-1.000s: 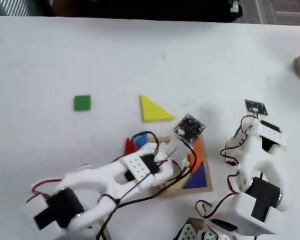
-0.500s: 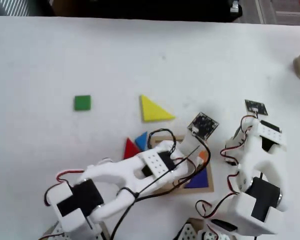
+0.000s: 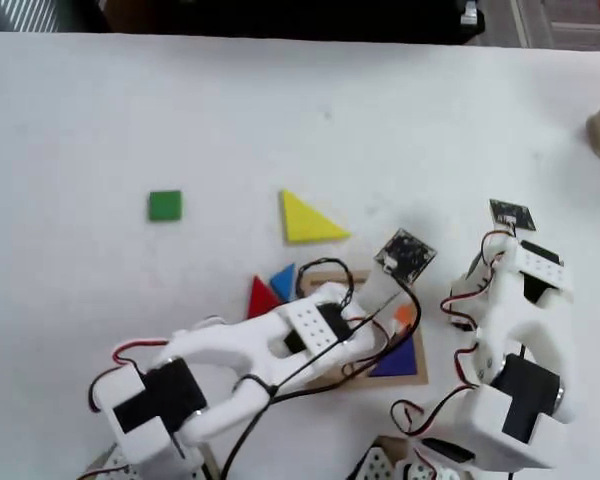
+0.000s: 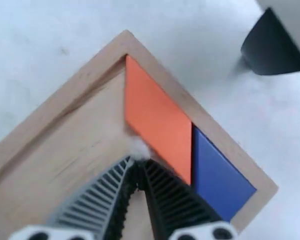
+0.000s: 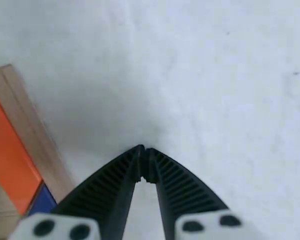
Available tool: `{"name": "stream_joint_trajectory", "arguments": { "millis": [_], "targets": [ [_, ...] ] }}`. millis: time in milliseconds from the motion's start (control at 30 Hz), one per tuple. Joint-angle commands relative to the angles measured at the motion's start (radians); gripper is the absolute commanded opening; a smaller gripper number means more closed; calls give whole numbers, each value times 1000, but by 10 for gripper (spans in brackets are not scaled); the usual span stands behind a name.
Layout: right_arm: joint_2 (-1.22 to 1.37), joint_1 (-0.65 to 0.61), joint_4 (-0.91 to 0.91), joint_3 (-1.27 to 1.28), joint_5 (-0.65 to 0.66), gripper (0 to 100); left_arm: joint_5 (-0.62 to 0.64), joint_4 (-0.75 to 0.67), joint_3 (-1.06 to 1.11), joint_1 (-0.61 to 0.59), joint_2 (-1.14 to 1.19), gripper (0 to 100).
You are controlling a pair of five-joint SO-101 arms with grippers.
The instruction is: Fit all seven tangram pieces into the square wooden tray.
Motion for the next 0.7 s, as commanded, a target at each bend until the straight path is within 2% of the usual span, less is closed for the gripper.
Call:
{"name": "stream_joint_trajectory", "arguments": {
  "millis": [0,367,500,667],
  "targets": [
    [-2,12,5,-35,8,17,9,117,-26,-67,-105,24],
    [1,12,7,-35,15,17,17,123,28,-456,-317,24],
    [2,12,8,-34,17,17,18,55,35,-532,-315,24],
    [2,12,8,-34,17,17,18,29,35,-567,-315,24]
  ]
}}
